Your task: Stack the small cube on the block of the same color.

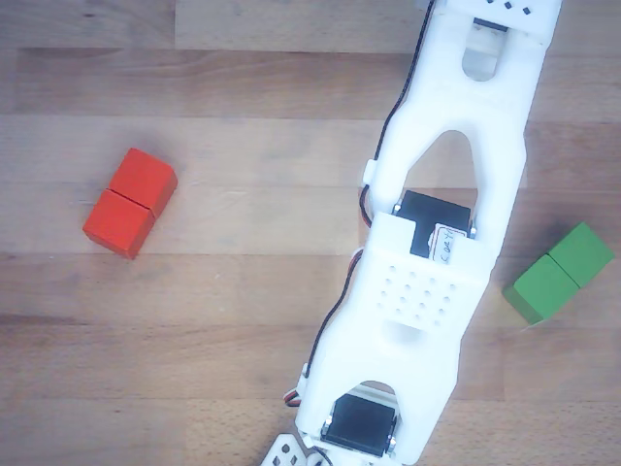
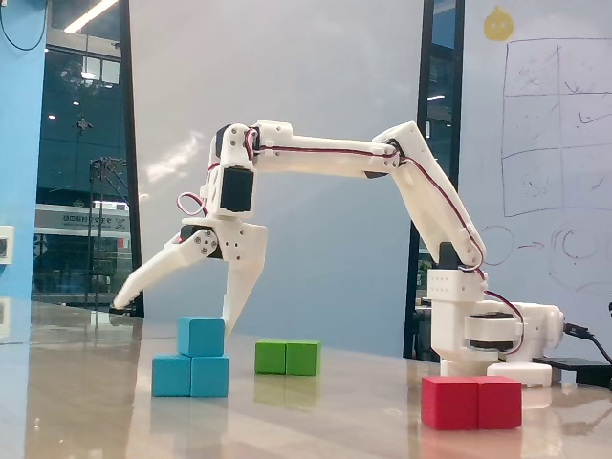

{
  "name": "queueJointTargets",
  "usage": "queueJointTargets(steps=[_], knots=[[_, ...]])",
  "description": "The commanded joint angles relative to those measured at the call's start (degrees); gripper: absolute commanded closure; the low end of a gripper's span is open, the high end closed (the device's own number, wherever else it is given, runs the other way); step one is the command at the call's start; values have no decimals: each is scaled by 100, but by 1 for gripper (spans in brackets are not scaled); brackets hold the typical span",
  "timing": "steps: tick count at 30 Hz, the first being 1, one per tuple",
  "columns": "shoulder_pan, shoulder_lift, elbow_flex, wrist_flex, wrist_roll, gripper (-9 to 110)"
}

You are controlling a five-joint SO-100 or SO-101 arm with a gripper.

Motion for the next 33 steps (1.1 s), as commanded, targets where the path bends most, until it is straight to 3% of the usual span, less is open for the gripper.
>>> queueJointTargets(steps=[1,23,28,33], knots=[[44,167,-483,-53,-26,44],[1934,343,-483,-44,-35,44],[1951,1371,-53,264,35,44],[1503,3305,1617,633,53,44]])
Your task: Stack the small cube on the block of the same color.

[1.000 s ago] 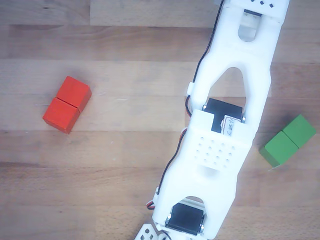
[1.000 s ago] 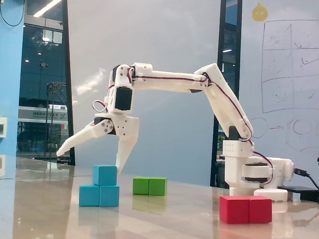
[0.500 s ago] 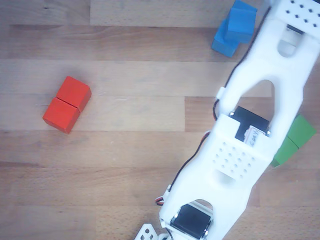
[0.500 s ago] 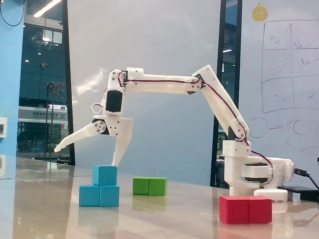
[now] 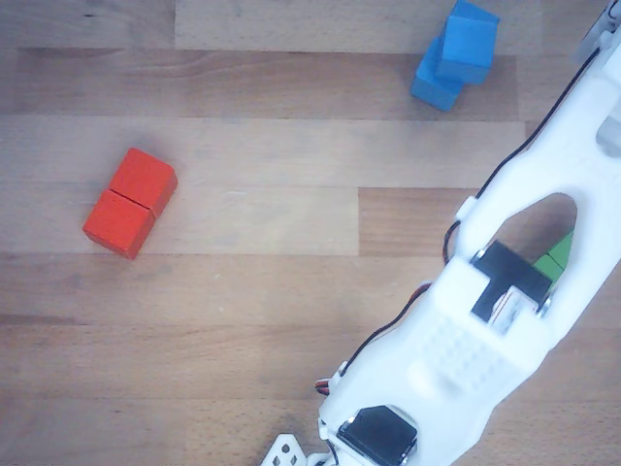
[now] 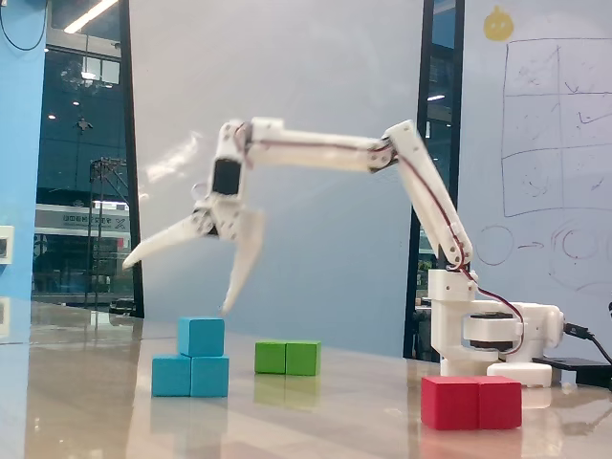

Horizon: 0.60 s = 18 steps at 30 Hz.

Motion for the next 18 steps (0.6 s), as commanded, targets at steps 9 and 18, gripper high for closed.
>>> queueJointTargets(steps=[9,18], knots=[[-2426,5730,4992,-905,44,44],[-3498,9044,8613,-2549,44,44]])
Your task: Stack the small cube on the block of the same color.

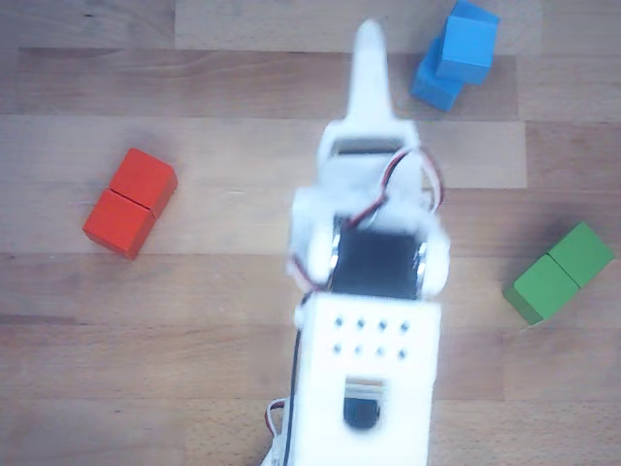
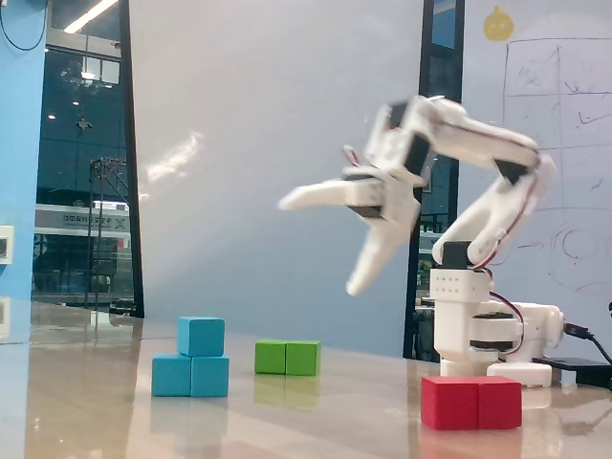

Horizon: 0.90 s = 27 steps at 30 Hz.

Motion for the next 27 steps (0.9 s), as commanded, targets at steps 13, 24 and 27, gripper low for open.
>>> queueJointTargets(steps=[13,24,27], knots=[[-255,5089,3630,-308,26,44],[-246,5150,3647,-211,44,58],[-246,5150,3647,-211,44,71]])
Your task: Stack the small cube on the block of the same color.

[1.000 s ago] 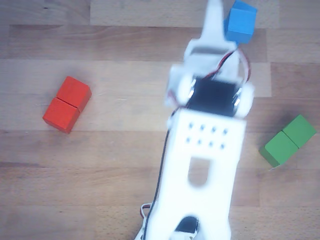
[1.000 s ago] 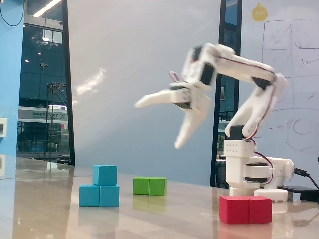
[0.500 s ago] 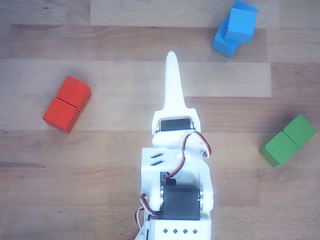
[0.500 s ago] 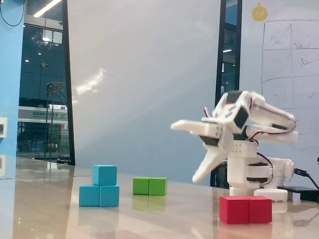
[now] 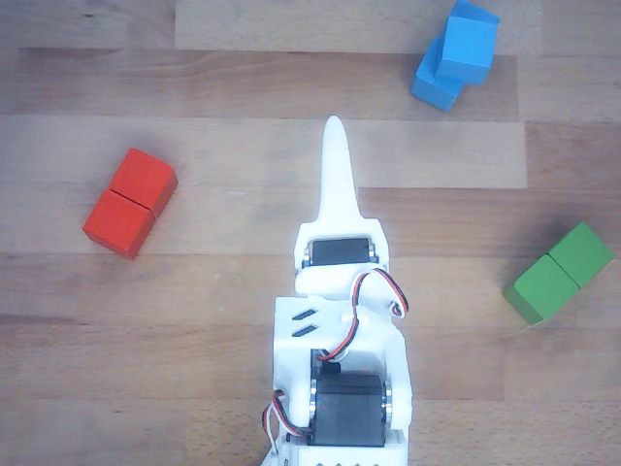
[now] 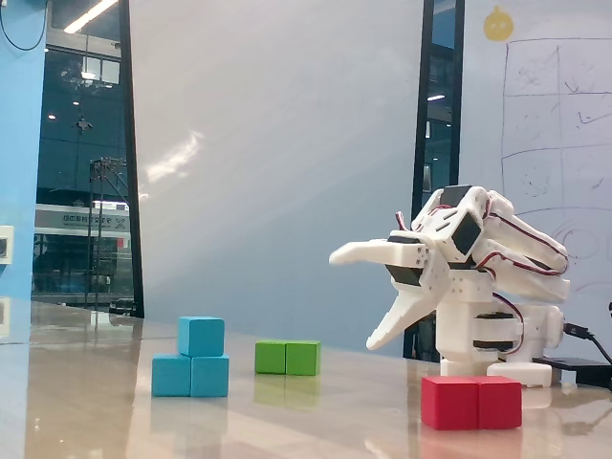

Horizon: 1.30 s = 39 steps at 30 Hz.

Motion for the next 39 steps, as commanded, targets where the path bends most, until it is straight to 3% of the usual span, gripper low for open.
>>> queueJointTargets(steps=[1,7,11,17,39], knots=[[-9,185,-53,9,44,76],[-9,185,-53,0,44,103],[0,185,-53,9,44,98],[0,185,-53,0,44,102],[-9,185,-53,0,26,101]])
